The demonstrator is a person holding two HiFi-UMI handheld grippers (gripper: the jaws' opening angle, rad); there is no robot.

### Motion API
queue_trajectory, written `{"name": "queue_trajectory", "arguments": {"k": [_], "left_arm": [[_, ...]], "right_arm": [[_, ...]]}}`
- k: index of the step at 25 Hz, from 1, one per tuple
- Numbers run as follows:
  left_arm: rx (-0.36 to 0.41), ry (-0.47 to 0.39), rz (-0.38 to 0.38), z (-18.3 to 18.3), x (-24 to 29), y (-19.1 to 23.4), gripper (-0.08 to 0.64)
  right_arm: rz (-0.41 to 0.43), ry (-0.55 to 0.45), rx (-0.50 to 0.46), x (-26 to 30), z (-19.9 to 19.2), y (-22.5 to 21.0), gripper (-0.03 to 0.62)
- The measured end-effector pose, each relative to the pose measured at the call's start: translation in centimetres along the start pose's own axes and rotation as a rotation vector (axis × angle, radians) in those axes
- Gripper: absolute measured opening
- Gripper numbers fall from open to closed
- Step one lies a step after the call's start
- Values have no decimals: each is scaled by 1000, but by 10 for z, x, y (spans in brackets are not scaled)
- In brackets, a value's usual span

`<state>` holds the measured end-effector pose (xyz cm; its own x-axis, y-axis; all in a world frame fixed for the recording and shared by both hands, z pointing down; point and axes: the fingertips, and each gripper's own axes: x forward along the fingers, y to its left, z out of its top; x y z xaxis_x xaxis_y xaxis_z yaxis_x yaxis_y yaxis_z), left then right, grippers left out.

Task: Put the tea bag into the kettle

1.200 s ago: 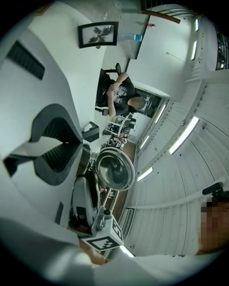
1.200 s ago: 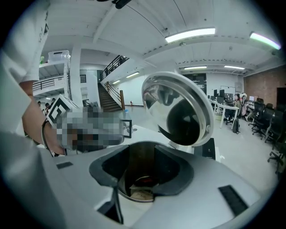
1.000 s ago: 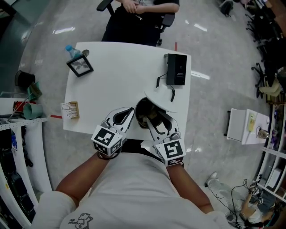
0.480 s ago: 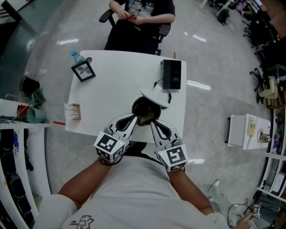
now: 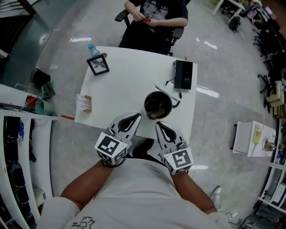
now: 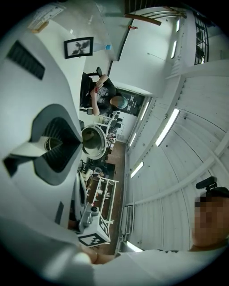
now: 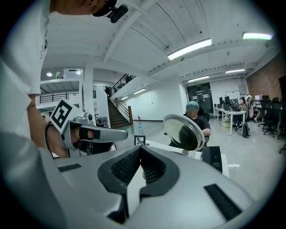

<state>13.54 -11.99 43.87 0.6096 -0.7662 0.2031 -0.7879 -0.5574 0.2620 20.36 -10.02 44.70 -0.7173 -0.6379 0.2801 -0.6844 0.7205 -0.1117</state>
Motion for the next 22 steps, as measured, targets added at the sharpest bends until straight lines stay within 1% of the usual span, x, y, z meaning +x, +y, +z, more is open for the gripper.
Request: {"name": "queue_trajectory", "arguments": {"k": [2, 5, 13, 18, 22], "left_arm": [[5, -11, 1, 7, -13, 2, 9], [2, -26, -19, 14, -33, 2, 9], [25, -32, -79, 16, -107, -1, 9], [32, -43, -124, 16, -156, -9, 9], [61, -78, -148, 24, -189, -12, 9]], "right_arm": [[3, -19, 6, 0, 8, 12, 11], [-17, -35, 3, -3, 12, 31, 12], [-80, -77, 46, -8, 14, 103, 11], [-118, -112, 34, -15, 25, 146, 11], [-147, -146, 24, -22, 33, 178, 11]]}}
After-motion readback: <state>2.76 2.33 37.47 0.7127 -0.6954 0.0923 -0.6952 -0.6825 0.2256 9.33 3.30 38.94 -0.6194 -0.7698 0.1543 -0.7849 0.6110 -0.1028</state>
